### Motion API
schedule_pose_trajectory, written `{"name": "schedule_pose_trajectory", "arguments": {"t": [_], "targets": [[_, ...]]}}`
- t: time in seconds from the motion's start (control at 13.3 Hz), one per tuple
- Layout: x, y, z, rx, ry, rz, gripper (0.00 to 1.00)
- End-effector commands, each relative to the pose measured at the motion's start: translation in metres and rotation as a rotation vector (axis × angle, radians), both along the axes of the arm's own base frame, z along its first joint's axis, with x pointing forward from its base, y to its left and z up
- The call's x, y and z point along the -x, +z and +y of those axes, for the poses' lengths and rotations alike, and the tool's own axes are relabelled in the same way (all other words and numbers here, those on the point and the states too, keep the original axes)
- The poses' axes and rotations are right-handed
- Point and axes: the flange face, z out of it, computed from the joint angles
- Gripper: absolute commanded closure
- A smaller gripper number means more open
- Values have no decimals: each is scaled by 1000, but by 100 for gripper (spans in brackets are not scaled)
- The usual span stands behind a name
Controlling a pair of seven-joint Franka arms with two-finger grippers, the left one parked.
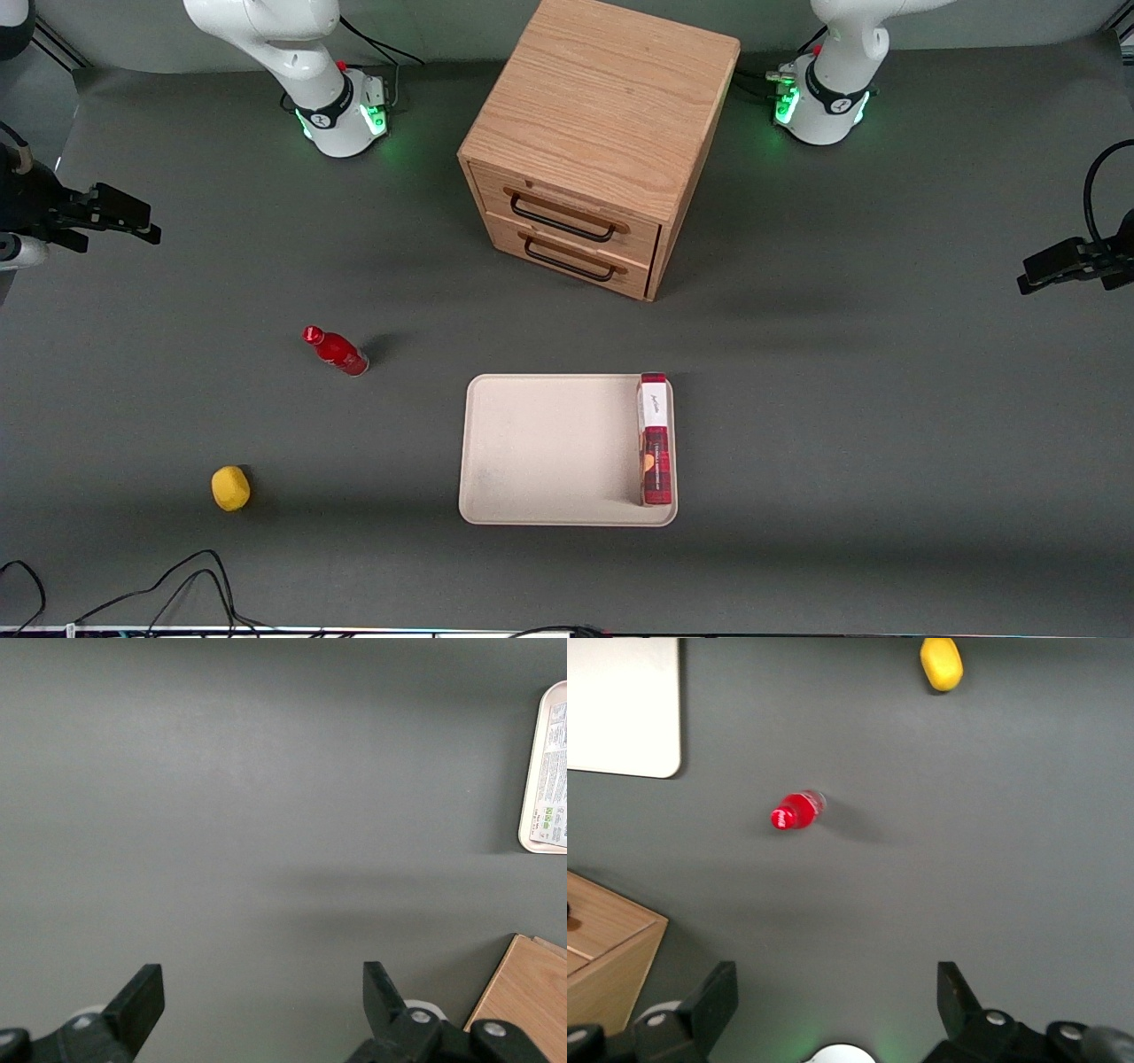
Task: Open upper drawer
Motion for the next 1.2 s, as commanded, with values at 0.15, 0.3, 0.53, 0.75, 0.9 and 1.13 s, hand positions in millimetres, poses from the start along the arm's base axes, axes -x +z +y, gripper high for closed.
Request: {"name": "schedule_pose_trajectory", "arguments": {"t": [0.15,0.3,0.53,0.75,0.9,1.13], "targets": [[1,17,86,-64,183,-31,0],[6,42,122,-114,234,-72,0],[18,61,181,-171,344,-98,0],[13,41,219,-202,435,-87,0],[1,14,239,-232,477,-50,0],[-5,1,255,-263,564,-76,0]]}}
